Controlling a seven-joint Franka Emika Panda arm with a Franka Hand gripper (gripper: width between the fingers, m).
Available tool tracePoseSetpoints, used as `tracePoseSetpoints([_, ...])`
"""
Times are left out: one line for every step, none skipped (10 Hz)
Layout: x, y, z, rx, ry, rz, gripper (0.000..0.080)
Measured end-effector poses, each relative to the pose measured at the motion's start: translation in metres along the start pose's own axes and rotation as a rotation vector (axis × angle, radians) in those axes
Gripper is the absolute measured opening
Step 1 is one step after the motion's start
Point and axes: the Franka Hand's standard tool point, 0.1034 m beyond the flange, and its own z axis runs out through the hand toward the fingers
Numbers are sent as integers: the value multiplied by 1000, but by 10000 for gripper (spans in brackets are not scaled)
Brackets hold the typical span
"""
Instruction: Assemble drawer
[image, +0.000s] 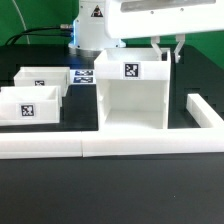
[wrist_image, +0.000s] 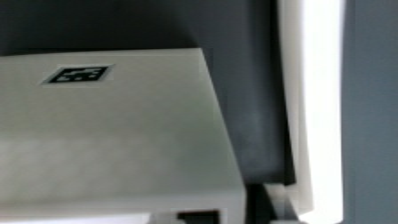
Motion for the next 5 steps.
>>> tracePoseSetpoints([0, -3, 0, 1, 2, 78, 38])
tracePoseSetpoints([0, -5, 0, 7, 4, 198, 38])
tracePoseSetpoints([0, -7, 2, 10, 5, 288, 38])
tracePoseSetpoints([1, -10, 3, 12, 9, 371, 42])
tracePoseSetpoints([2, -10, 1, 15, 13, 376, 42])
